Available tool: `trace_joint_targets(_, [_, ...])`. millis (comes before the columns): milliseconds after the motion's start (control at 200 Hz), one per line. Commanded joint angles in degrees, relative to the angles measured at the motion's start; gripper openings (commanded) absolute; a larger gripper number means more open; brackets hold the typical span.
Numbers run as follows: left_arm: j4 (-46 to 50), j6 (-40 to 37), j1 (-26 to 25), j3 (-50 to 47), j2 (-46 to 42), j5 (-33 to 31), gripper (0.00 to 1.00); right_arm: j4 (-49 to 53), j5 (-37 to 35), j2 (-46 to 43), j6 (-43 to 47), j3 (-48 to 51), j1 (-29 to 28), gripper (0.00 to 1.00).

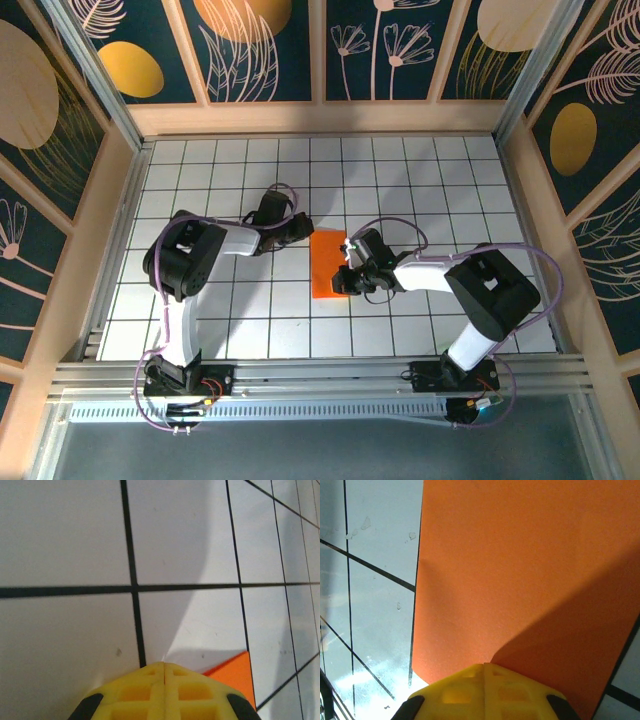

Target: Fold a paper plane with a square sheet of paper (fold left side to right side)

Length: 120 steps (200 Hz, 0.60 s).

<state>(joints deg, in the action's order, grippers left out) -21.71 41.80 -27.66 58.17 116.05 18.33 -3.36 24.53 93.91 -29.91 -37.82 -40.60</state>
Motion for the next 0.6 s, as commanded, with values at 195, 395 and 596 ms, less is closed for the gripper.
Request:
trace_joint_targets(195, [3.4,-1.9,1.9,1.2,-3.9,-0.6,0.04,8.8,-2.5,1.9,-0.6,3.9,0.2,0.0])
trace_joint_targets(395, [0.5,1.0,-0.4,-9.8,-15.0,2.9,0.03,8.4,-2.3,1.1,-1.1,3.6,0.1,0.0])
trace_joint_targets(596, [2.4,6.0,-7.3,-15.4,-19.6,2.6,0.04,7.6,-2.0,1.5,-1.1,3.3,0.2,0.0])
